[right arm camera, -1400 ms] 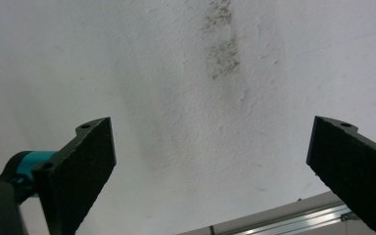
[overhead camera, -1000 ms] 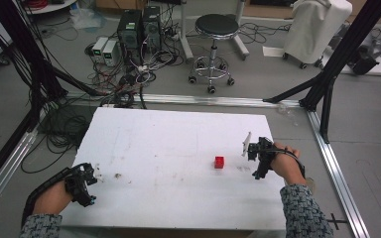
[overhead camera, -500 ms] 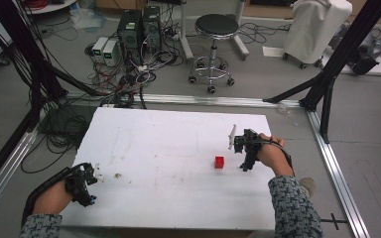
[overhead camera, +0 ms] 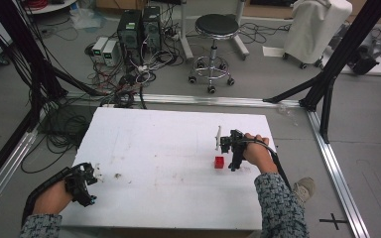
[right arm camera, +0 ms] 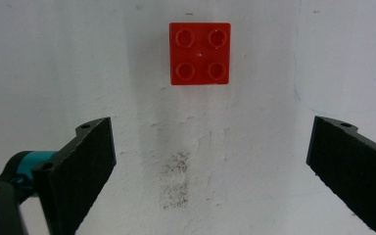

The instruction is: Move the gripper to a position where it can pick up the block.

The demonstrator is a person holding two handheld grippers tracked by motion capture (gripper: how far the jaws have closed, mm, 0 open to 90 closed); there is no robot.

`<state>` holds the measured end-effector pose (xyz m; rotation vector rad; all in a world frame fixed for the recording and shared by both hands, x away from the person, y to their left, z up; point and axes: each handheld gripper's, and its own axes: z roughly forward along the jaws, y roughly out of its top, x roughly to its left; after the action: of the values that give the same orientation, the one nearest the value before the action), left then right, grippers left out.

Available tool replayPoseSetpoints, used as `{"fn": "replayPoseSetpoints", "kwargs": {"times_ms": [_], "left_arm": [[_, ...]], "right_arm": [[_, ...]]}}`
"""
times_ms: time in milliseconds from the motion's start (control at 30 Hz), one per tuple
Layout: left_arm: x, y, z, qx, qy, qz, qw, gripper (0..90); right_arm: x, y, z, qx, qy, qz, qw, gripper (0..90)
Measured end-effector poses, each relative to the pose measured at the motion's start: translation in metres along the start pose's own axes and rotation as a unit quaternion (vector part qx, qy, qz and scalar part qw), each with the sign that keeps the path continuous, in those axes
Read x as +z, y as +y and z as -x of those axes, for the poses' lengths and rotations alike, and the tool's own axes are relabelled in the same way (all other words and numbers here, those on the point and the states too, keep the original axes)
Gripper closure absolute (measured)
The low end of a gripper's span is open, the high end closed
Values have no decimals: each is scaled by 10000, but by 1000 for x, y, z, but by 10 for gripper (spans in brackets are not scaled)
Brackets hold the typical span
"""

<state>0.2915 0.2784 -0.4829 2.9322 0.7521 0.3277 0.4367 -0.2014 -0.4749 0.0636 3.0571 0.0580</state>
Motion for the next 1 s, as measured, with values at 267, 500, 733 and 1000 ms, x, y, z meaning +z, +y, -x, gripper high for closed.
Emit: {"fn": "replayPoseSetpoints", "kwargs": {"times_ms": [267, 500, 733, 1000], "left_arm": [[-1, 1, 0, 13, 10, -1, 10000, 216], [-1, 0, 0, -12, -6, 11, 10000, 216], [0, 0, 1, -34, -24, 34, 10000, 216], [0, 0, 0, -20, -14, 28, 10000, 216]], "right_arm": [[10, 10, 2, -29, 49, 70, 10000, 34], [18, 17, 4, -65, 96, 53, 9999, 34], [30, 23, 6, -147, 159, -41, 9998, 34], [38, 29, 6, -190, 238, -64, 9995, 34]]}}
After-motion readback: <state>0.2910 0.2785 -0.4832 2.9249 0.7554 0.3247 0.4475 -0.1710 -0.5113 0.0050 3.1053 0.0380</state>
